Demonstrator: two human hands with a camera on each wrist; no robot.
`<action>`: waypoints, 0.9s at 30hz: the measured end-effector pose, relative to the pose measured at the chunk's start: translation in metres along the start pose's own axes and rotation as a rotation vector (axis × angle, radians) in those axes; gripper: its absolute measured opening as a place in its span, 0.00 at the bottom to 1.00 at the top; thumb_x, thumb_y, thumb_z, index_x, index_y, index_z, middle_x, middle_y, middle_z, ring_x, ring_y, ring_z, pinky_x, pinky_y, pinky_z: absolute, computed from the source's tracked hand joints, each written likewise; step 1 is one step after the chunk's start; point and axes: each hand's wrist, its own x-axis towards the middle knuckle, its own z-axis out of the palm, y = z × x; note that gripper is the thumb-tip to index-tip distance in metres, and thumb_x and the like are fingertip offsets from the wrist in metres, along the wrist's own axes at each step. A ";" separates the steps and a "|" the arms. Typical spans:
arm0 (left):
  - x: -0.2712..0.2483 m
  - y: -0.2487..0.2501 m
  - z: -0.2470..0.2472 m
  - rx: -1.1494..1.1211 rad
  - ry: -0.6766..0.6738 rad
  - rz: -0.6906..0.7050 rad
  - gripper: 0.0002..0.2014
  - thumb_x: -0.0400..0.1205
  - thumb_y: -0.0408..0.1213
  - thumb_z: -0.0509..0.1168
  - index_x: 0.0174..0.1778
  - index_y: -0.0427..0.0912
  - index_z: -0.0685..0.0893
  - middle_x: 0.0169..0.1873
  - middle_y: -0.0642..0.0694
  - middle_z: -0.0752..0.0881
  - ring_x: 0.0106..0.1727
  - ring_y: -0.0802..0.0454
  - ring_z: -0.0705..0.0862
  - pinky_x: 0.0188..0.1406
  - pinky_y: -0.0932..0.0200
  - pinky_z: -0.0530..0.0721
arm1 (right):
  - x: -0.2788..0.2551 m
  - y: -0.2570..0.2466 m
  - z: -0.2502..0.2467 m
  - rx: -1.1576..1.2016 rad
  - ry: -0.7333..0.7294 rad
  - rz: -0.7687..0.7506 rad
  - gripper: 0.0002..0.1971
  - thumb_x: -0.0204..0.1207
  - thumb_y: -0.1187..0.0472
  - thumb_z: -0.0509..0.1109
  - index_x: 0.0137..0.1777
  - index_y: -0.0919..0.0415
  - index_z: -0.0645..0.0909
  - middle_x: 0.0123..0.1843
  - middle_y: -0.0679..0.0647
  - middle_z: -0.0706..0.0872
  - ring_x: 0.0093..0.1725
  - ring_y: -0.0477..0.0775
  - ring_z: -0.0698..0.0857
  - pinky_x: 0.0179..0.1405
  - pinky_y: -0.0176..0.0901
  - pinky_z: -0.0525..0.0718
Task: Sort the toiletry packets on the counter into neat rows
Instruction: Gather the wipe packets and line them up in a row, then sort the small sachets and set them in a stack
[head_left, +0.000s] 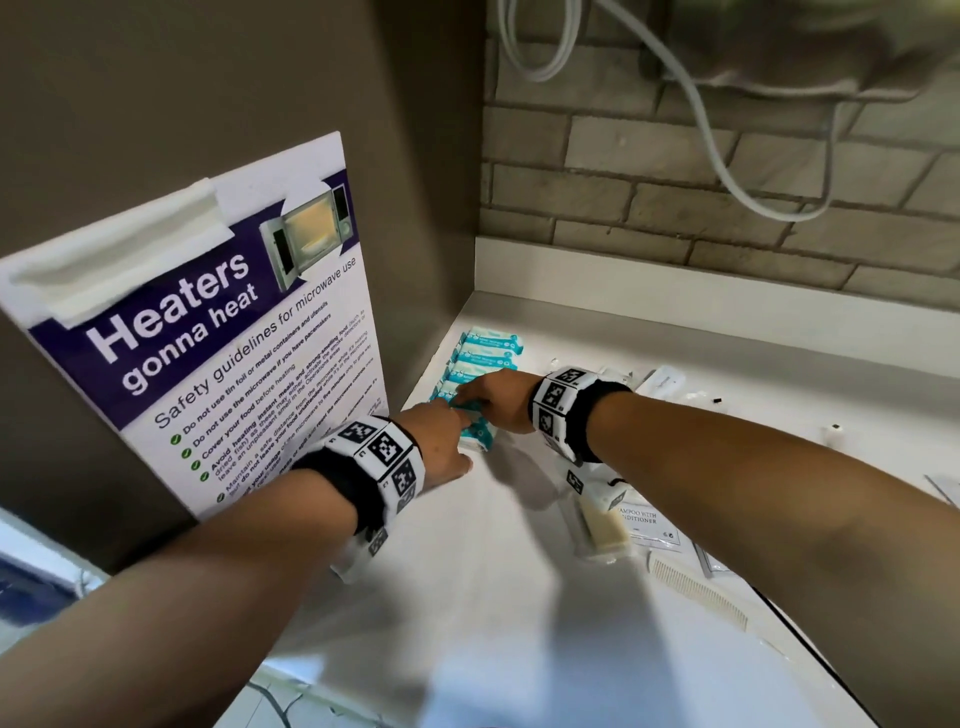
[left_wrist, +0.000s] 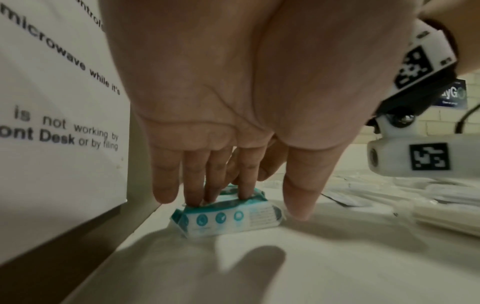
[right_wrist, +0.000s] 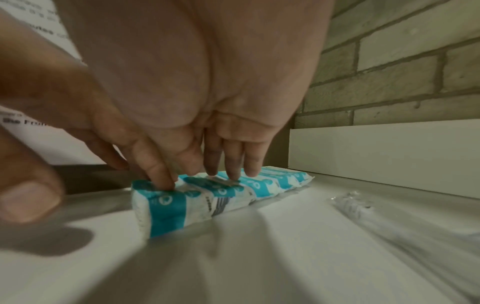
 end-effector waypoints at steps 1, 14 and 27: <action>0.002 0.000 -0.005 -0.004 0.006 -0.003 0.27 0.79 0.49 0.65 0.75 0.50 0.75 0.69 0.43 0.78 0.66 0.42 0.81 0.68 0.51 0.79 | -0.007 0.002 -0.004 0.028 0.022 -0.001 0.22 0.84 0.65 0.59 0.77 0.52 0.74 0.75 0.53 0.79 0.74 0.60 0.76 0.77 0.52 0.70; 0.096 0.100 -0.043 -0.183 0.167 0.198 0.15 0.85 0.32 0.59 0.65 0.39 0.83 0.65 0.39 0.84 0.66 0.41 0.81 0.64 0.55 0.77 | -0.162 0.064 -0.008 0.146 -0.086 0.380 0.18 0.74 0.61 0.74 0.64 0.56 0.82 0.61 0.50 0.86 0.57 0.51 0.83 0.55 0.37 0.76; 0.176 0.138 -0.021 0.266 0.062 0.118 0.30 0.84 0.59 0.55 0.64 0.34 0.81 0.67 0.32 0.78 0.69 0.33 0.75 0.68 0.45 0.74 | -0.175 0.071 0.037 0.142 -0.042 0.390 0.26 0.73 0.55 0.77 0.71 0.52 0.77 0.65 0.54 0.78 0.64 0.56 0.80 0.62 0.43 0.77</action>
